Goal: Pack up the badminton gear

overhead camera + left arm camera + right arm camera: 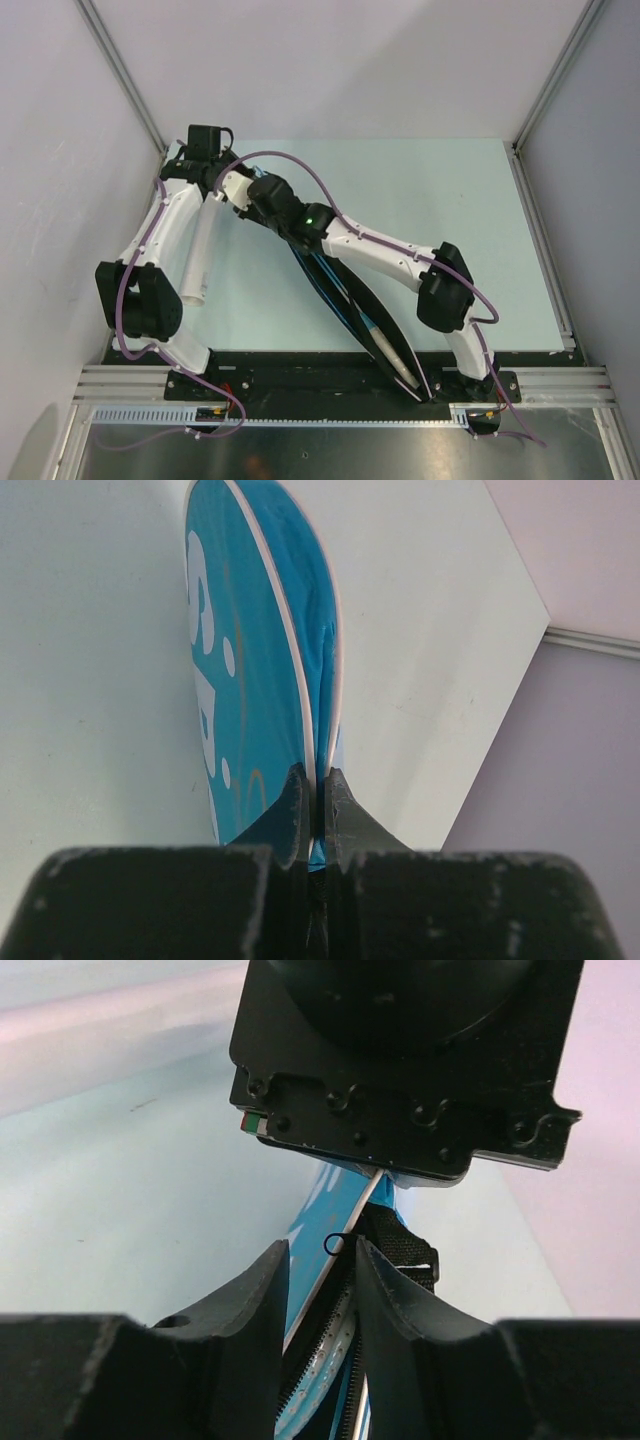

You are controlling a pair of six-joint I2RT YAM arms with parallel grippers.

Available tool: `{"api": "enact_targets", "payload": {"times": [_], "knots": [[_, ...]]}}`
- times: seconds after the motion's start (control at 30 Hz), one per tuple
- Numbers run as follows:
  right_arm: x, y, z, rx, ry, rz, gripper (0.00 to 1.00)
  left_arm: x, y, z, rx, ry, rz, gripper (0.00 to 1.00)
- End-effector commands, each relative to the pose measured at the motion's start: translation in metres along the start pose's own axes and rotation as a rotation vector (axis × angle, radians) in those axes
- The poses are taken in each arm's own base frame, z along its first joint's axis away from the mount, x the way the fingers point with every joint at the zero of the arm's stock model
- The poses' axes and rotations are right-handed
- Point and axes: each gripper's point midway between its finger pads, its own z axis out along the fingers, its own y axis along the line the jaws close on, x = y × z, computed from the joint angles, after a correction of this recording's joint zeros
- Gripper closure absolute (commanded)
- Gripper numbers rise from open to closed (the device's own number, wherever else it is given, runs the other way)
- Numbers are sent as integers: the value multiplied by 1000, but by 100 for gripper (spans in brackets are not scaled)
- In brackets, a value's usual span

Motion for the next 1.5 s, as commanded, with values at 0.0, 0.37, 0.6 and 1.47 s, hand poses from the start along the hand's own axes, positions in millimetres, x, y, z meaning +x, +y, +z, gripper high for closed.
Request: {"api": "enact_targets", "payload": {"times": [0.0,0.37,0.6,1.47], "knots": [[0,-16,6,164,9,-122,66,8,-13,-8,31,47,-23,100],[-1,-18,-14,236,-23,-173,100,-1,-8,-8,2,3,-37,100],[21,-13,-57,182,-37,-41,100,-19,-7,-11,-21,-66,-96,100],[-26,-14,-65,-55,-403,-64,39,-2,-7,-11,-23,24,-127,100]]}}
